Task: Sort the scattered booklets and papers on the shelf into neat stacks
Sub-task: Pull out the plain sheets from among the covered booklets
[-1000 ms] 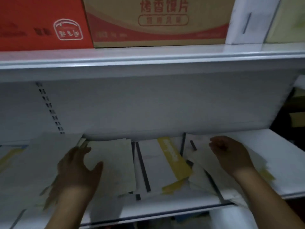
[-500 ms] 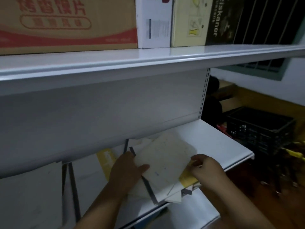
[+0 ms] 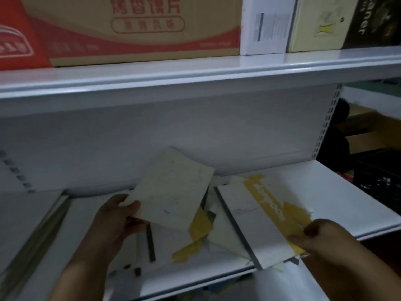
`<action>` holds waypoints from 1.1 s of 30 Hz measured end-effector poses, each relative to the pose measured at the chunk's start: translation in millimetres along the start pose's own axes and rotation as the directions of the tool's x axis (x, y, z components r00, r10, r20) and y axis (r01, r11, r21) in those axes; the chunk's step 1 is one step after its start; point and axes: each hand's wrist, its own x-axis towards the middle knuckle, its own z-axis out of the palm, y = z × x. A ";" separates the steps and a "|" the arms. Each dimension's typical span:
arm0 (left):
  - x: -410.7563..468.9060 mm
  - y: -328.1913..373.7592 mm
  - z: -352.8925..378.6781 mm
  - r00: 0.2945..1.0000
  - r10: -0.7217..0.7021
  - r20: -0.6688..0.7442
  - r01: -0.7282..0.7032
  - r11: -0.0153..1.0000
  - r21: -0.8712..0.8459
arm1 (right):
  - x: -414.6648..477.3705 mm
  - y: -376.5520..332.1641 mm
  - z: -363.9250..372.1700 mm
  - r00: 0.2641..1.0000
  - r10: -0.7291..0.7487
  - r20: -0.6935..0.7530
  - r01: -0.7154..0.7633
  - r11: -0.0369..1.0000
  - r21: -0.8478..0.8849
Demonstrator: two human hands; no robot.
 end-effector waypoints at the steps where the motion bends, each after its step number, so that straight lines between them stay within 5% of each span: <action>1: -1.6 1.5 -14.8 0.998 0.023 -0.063 -0.024 0.999 -0.022 | -0.3 1.3 -2.6 1.000 0.002 0.026 -0.002 1.000 0.029; 9: -27.9 -0.9 -95.2 0.907 0.043 -0.419 -0.081 0.994 -0.074 | -19.2 -39.0 -21.9 0.976 -0.156 0.154 0.039 0.816 0.577; 11: -29.7 -11.4 -110.3 0.869 0.076 -0.490 -0.003 0.989 0.149 | -22.6 -79.8 0.8 0.961 -0.220 0.164 0.074 0.783 0.618; 13: -30.3 -22.4 -124.7 0.833 0.200 -0.516 0.144 0.822 0.552 | -27.4 -118.7 33.0 0.952 -0.260 0.159 0.100 0.759 0.643; 16: -27.7 -38.2 -144.9 0.858 0.307 -0.412 0.252 0.449 0.857 | -26.8 -151.4 74.7 0.931 -0.308 0.195 0.134 0.786 0.603; 18: -8.5 -54.2 -168.4 0.861 0.297 -0.414 0.295 0.371 0.880 | -25.0 -150.1 87.2 0.921 -0.337 0.197 0.222 0.867 0.445; 21: -18.1 -30.3 -135.0 0.905 0.286 -0.316 0.190 0.391 0.900 | -29.6 -128.3 88.5 0.906 -0.420 -0.056 0.422 0.906 0.040; 23: -39.5 -1.2 -75.0 0.925 0.348 -0.153 -0.054 0.518 0.854 | -28.9 -108.5 81.2 0.808 -0.484 -0.335 0.496 0.867 -0.055; 25: -47.5 6.7 -24.1 0.932 0.360 0.039 -0.232 0.511 0.827 | -21.5 -83.7 69.0 0.768 -0.443 -0.463 0.473 0.879 -0.056; 30: -37.2 -12.3 83.6 0.894 0.281 0.348 -0.444 0.463 0.767 | -8.0 -19.9 40.4 0.937 -0.082 -0.338 0.088 0.996 0.002; 33: -31.9 -33.0 127.5 0.905 0.107 0.411 -0.424 0.264 0.866 | -12.4 -5.3 34.0 0.960 -0.030 -0.279 0.058 0.994 0.090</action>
